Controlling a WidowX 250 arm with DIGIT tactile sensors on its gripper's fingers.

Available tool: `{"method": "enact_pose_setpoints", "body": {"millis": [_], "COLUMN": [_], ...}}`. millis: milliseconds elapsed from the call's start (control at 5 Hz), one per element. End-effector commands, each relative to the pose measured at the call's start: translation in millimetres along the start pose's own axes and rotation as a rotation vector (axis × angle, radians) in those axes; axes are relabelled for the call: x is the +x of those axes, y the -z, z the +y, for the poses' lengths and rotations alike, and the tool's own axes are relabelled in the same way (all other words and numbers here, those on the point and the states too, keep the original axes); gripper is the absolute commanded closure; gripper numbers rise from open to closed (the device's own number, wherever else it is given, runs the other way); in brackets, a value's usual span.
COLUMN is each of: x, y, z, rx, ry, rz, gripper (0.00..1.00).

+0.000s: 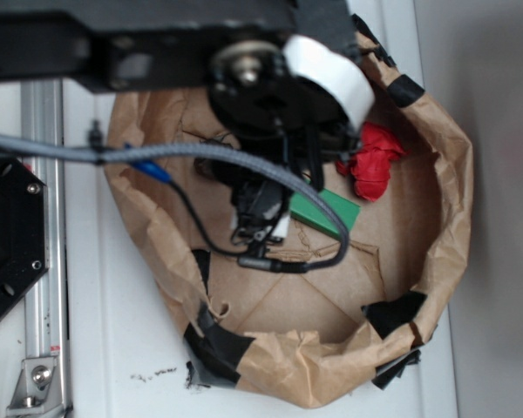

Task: Grab the green block.

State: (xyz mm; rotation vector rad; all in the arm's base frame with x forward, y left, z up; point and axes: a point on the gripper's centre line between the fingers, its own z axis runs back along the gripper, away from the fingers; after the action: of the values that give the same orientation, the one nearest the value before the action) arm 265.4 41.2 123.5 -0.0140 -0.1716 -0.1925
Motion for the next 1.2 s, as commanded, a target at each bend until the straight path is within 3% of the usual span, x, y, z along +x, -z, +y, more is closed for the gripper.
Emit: {"method": "enact_pose_setpoints", "body": {"millis": [0, 200, 400, 600, 1000], "x": [19.2, 36.3, 52.8, 52.0, 41.1], "y": [77.2, 105.6, 130.4, 135.5, 82.9], "z": [-22.4, -22.2, -20.5, -27.3, -29.8], "rx": [0.005, -0.017, -0.004, -0.027, -0.028], "ry": [0.062, 0.063, 0.086, 0.089, -0.033], "rz": [0.07, 0.086, 0.101, 0.112, 0.091], "gripper": [0.0, 0.0, 0.0, 1.0, 1.0]}}
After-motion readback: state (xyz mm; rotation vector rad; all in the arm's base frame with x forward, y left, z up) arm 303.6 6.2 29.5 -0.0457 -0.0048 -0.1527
